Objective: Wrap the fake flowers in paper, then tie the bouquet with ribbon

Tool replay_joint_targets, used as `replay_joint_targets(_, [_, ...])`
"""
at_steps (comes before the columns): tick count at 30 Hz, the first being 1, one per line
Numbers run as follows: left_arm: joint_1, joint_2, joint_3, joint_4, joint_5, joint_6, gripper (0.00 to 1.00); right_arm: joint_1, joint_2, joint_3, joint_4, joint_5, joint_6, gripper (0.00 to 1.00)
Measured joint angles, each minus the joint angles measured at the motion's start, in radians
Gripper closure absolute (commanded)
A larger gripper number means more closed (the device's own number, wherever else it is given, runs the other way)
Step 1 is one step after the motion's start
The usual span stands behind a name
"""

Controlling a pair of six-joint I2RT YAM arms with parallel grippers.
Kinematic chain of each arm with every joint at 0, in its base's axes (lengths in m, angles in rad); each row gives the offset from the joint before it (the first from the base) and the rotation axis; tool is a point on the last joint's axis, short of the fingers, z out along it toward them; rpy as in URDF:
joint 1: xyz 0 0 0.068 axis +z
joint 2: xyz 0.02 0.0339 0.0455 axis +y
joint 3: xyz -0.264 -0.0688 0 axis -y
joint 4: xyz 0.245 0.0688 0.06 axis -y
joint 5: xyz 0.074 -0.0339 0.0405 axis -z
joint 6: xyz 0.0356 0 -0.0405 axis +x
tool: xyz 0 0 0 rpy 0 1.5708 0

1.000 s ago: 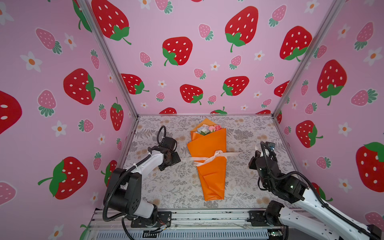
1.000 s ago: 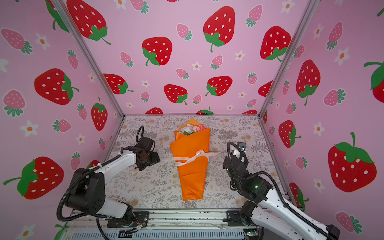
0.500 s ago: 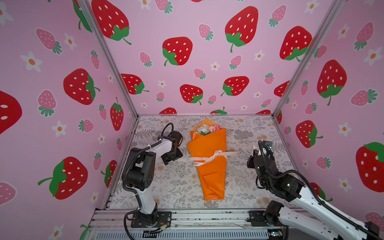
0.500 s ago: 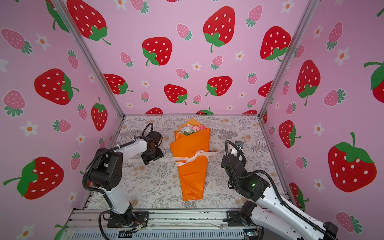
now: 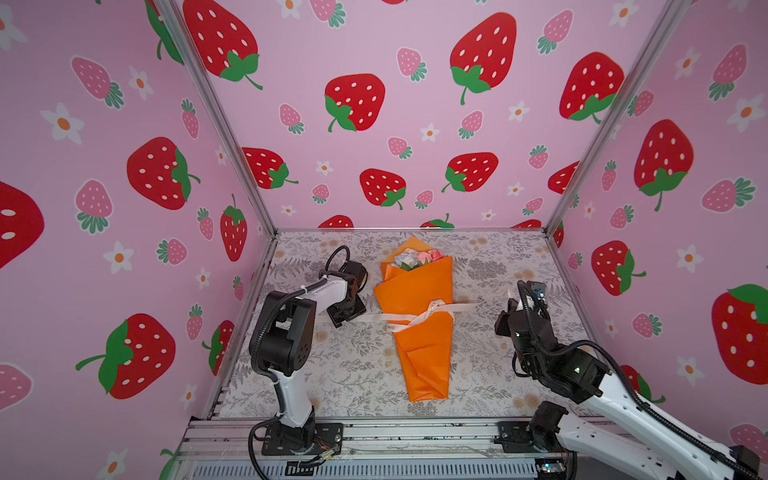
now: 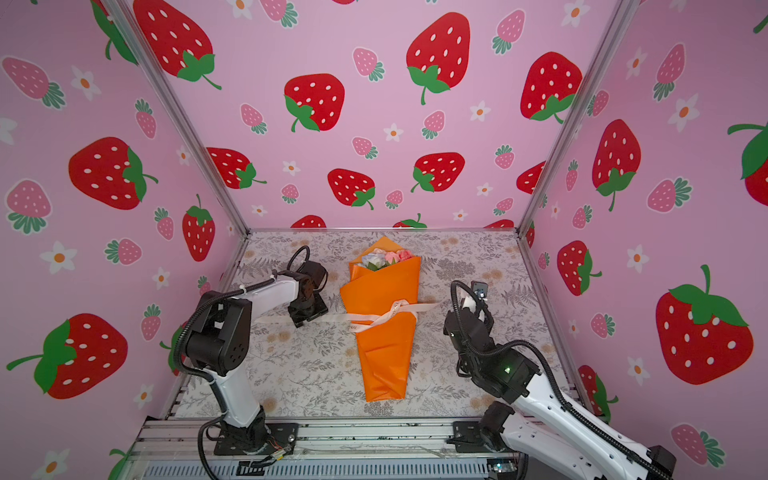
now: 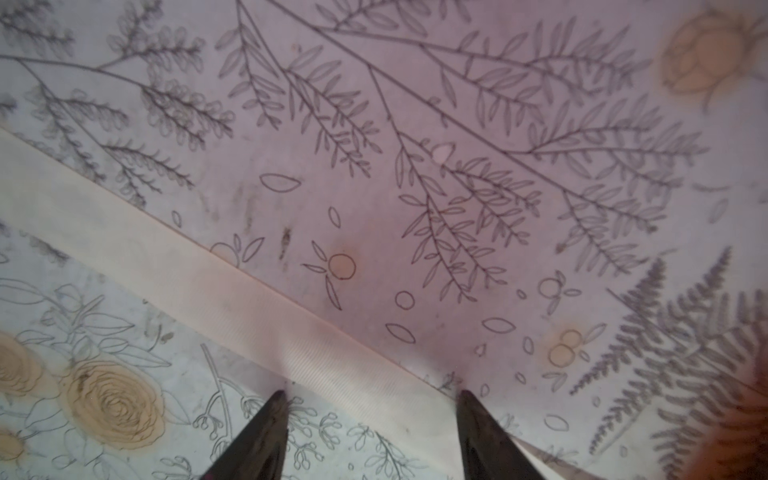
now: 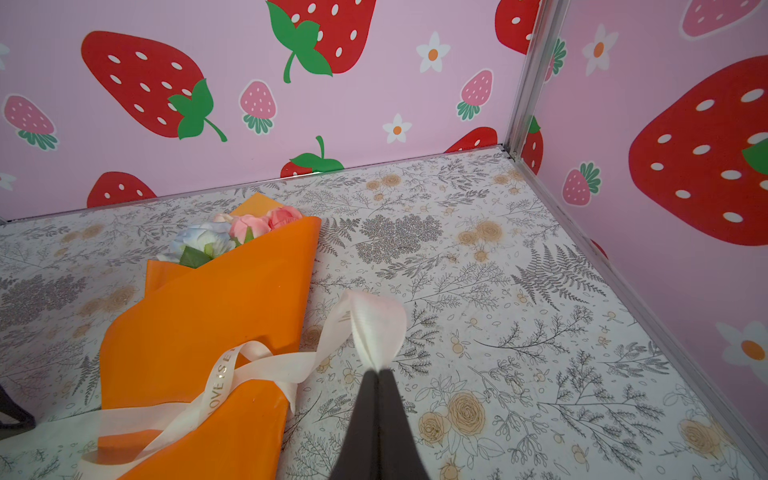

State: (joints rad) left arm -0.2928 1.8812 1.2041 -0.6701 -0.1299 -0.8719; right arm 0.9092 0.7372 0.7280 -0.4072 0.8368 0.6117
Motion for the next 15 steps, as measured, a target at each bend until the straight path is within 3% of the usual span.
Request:
replay_joint_targets(2, [-0.002, 0.004, 0.003, 0.008, 0.003, -0.002, 0.57, -0.001, 0.0, 0.0, 0.0, 0.0, -0.002, 1.0])
replay_joint_targets(10, [-0.005, 0.015, 0.012, 0.023, -0.009, 0.006, 0.77, -0.005, -0.005, 0.0, 0.0, 0.0, -0.006, 1.0])
replay_joint_targets(15, [-0.005, 0.016, 0.015, 0.027, -0.018, 0.012, 1.0, -0.005, -0.007, 0.0, 0.0, 0.001, -0.006, 1.0])
